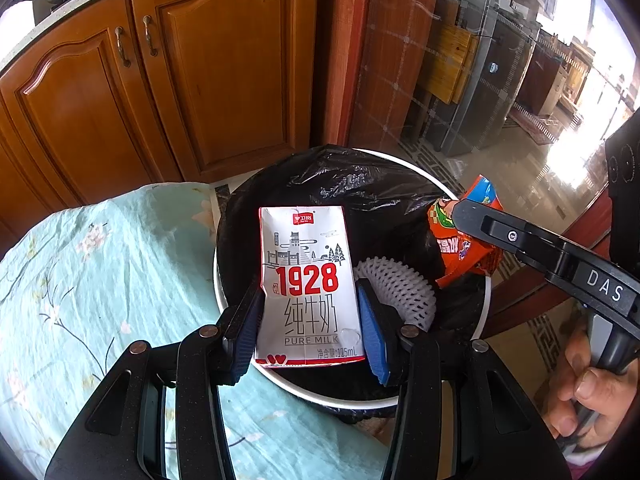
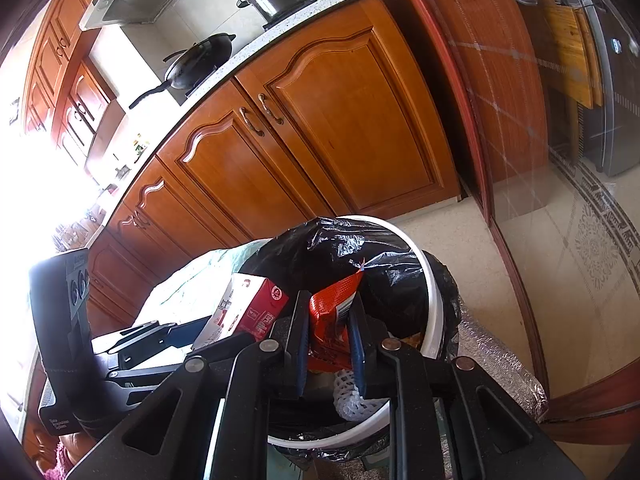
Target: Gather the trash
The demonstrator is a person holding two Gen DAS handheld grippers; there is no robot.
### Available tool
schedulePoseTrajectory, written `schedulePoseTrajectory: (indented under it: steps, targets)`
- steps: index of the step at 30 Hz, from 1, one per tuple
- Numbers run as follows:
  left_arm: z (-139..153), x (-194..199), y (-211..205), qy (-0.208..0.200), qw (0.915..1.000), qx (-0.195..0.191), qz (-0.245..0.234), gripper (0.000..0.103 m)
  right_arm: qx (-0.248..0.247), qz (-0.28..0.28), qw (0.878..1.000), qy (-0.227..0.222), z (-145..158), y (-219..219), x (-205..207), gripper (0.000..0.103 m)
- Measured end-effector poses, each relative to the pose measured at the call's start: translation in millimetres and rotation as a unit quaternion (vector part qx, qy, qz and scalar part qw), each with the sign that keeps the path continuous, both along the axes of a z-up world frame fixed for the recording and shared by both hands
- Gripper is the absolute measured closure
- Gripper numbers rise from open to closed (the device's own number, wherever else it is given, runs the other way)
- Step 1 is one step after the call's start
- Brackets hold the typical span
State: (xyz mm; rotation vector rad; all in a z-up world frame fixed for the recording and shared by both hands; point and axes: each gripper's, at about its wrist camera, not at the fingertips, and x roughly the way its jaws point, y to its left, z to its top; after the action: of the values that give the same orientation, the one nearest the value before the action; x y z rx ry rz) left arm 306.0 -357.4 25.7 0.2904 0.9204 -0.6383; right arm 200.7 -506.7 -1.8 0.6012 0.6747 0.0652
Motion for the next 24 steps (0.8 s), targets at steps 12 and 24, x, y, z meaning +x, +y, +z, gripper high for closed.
schedulePoseTrajectory:
  steps: [12, 24]
  targets:
    - [7.4, -9.2, 6.8, -0.011, 0.9999, 0.001, -0.001, 0.049, 0.029, -0.011, 0.999, -0.013, 1.2, -5.5, -6.5, 0.068]
    - [11.5, -30.8, 52.1, -0.004, 0.9989, -0.035, 0.032, 0.043, 0.028, -0.009, 0.999, -0.025, 11.3, 14.0, -29.3, 0.062]
